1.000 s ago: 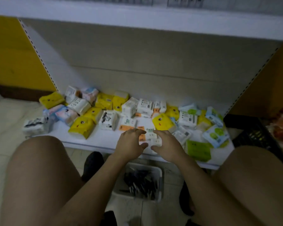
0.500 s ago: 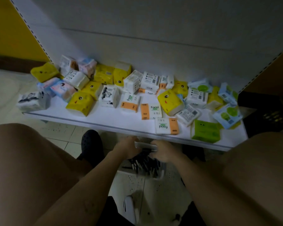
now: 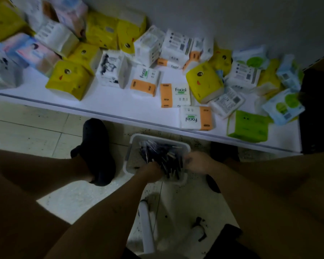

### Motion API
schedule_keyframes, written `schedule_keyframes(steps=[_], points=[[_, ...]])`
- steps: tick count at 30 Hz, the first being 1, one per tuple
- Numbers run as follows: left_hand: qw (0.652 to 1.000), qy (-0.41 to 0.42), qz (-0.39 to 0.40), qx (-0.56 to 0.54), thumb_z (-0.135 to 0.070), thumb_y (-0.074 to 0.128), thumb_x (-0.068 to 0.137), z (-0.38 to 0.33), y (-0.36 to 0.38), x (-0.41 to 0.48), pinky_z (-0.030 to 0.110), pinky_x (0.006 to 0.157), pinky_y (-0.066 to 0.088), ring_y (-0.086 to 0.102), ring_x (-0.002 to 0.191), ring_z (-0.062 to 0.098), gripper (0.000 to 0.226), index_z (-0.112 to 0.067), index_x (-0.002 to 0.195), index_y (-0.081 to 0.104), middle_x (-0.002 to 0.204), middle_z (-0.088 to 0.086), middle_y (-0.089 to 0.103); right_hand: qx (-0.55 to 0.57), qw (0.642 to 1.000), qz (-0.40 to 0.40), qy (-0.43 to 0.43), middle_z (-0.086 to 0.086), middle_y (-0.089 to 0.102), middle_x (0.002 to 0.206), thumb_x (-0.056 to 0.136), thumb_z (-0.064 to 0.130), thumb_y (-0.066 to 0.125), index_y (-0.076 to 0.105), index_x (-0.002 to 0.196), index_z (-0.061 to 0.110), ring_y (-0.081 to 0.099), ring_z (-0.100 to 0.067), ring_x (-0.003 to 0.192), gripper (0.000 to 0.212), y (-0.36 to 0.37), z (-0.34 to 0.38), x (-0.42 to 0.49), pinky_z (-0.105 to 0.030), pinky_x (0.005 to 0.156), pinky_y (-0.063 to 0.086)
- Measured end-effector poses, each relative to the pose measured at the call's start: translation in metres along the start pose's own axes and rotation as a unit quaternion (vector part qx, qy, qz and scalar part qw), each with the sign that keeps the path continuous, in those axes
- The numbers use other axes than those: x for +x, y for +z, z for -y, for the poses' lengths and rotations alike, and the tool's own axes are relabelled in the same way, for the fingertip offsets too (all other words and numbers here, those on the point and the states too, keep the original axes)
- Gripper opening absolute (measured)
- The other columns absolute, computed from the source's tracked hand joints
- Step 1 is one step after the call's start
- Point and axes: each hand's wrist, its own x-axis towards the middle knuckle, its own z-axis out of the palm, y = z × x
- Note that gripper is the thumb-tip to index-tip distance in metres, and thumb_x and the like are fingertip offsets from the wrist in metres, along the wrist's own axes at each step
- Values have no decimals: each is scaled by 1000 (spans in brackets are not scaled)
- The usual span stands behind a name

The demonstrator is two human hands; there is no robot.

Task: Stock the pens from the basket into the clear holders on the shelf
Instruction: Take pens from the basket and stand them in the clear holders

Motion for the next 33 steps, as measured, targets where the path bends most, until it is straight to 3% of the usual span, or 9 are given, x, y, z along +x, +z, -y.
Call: schedule_keyframes(steps=[4, 8, 11, 16, 19, 23, 27, 30, 33], points=[[998, 3, 47, 34, -33, 49, 97, 15, 21, 15, 35, 98, 46, 53, 118, 28, 43, -9, 134, 51, 132, 14, 55, 11, 1000, 6, 22, -11, 48, 67, 91, 10, 54, 55, 62, 7, 43, -20, 60, 29, 9, -2, 11, -27, 62, 39], [996, -23, -26, -80, -33, 62, 89, 13, 6, 21, 32, 80, 54, 63, 94, 24, 32, -9, 110, 62, 104, 10, 65, 32, 999, 18, 25, -20, 66, 104, 94, 18, 53, 68, 106, -2, 62, -34, 97, 27, 28, 6, 27, -36, 79, 51], [978, -56, -30, -200, -32, 66, 86, 9, -11, 17, 22, 50, 44, 54, 61, 14, 22, -11, 90, 61, 75, 4, 60, 43, 998, 27, 26, -16, 68, 108, 95, 18, 54, 67, 110, 1, 64, -31, 99, 26, 45, 9, 40, -38, 89, 53], [963, -26, -60, -263, -25, 61, 91, 13, -32, -1, 20, 46, 39, 51, 52, 12, 17, -9, 85, 61, 66, 4, 60, 13, 998, 54, 28, -13, 59, 99, 97, 14, 46, 63, 104, 2, 47, -22, 78, 22, 71, 8, 52, -36, 79, 47], [958, -24, -45, -282, -29, 49, 99, 20, -27, -8, 20, 46, 38, 53, 52, 11, 22, -11, 96, 60, 70, 6, 67, -13, 998, 54, 18, -12, 60, 110, 97, 13, 46, 61, 117, 9, 50, -22, 82, 25, 79, 8, 55, -29, 69, 45], [959, -76, -1, -274, -19, 40, 102, 32, -12, -10, 19, 47, 40, 52, 56, 12, 22, -9, 116, 53, 83, 9, 64, -23, 997, 73, 20, -13, 62, 115, 98, 12, 45, 63, 119, 6, 58, -26, 95, 28, 81, 10, 62, -33, 83, 50], [952, -103, -4, -289, -5, 41, 98, 33, -4, -10, 22, 49, 44, 52, 61, 14, 16, -6, 113, 47, 95, 14, 58, -57, 992, 105, 33, -12, 66, 109, 97, 17, 46, 67, 110, 4, 61, -28, 97, 27, 82, 10, 66, -36, 86, 52], [954, -65, -59, -286, -15, 42, 100, 29, -7, -5, 22, 52, 39, 46, 61, 11, 10, -13, 97, 51, 82, 7, 55, -70, 990, 111, 51, -9, 62, 96, 95, 18, 50, 67, 104, 4, 58, -26, 88, 24, 82, 13, 66, -33, 78, 49], [958, -27, -99, -269, -31, 40, 102, 26, -13, 1, 31, 65, 46, 48, 65, 13, 23, -14, 104, 55, 78, 2, 56, -80, 991, 87, 60, -10, 60, 92, 92, 15, 52, 68, 101, 6, 59, -27, 86, 20, 86, 17, 64, -33, 74, 50]])
